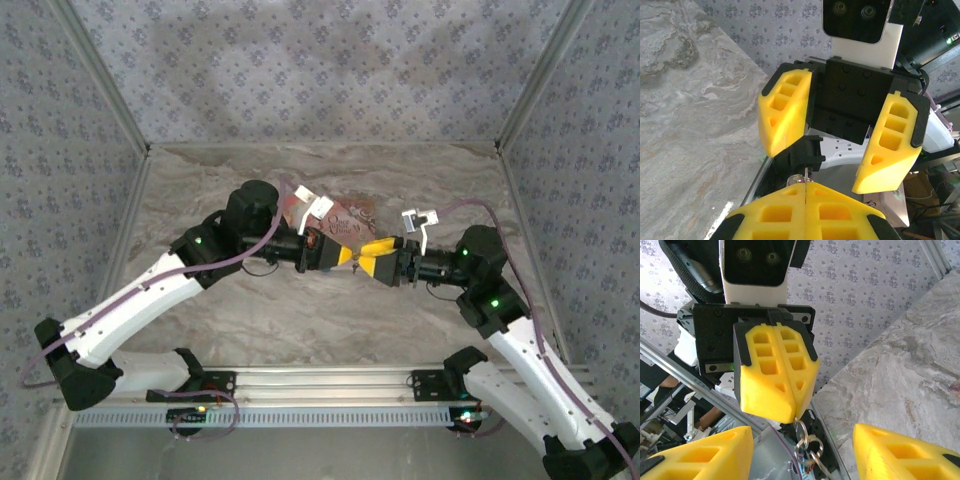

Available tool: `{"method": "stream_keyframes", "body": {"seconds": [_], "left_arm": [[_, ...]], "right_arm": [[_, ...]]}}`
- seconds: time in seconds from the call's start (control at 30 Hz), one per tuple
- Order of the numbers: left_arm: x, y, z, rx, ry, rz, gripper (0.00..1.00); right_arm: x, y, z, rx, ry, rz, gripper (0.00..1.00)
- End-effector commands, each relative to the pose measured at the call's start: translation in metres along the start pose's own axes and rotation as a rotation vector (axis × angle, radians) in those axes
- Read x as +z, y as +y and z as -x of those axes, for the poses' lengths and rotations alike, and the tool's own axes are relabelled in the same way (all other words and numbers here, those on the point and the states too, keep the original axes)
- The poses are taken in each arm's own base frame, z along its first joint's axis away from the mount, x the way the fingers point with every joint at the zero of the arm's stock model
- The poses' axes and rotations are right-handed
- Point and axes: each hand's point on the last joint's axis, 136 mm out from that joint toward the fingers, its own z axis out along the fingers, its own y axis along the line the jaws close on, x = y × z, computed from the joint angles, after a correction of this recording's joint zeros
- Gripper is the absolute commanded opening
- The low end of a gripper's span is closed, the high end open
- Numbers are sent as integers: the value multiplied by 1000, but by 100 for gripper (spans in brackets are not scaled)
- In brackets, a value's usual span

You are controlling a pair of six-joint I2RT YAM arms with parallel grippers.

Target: Unlock the padlock with the key

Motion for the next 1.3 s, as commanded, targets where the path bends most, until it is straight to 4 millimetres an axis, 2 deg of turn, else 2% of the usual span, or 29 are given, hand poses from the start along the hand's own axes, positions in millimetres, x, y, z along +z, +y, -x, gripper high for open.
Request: {"method": "stream_keyframes", "body": {"seconds": [0.0, 0.2, 0.4, 0.47, 0.67, 0.77, 0.87, 1.0, 1.13, 1.27], "left_arm": [[0, -18, 4, 40, 10, -55, 0], [1, -17, 4, 43, 11, -52, 0], [-4, -17, 6, 61, -13, -32, 0], [-5, -16, 6, 62, -15, -25, 0], [-9, -15, 7, 61, -25, -18, 0], [-10, -15, 8, 61, -34, -17, 0], [-12, -16, 9, 62, -40, -17, 0], [-12, -15, 9, 58, -44, -17, 0], [-10, -17, 9, 50, -40, -32, 0], [-4, -21, 6, 46, -16, -57, 0]], "right_arm": [[-1, 14, 15, -37, -32, 26, 58], [6, 19, 11, -30, 0, 69, 43], [7, 14, 1, -7, 30, 69, 41], [7, 14, -1, -4, 33, 73, 33], [5, 15, -5, -3, 42, 77, 30], [5, 15, -7, 0, 47, 82, 37], [5, 16, -8, 2, 49, 88, 38], [4, 19, -8, -1, 50, 97, 31], [4, 18, -7, -1, 47, 92, 29], [5, 19, -6, -7, 43, 90, 24]]}}
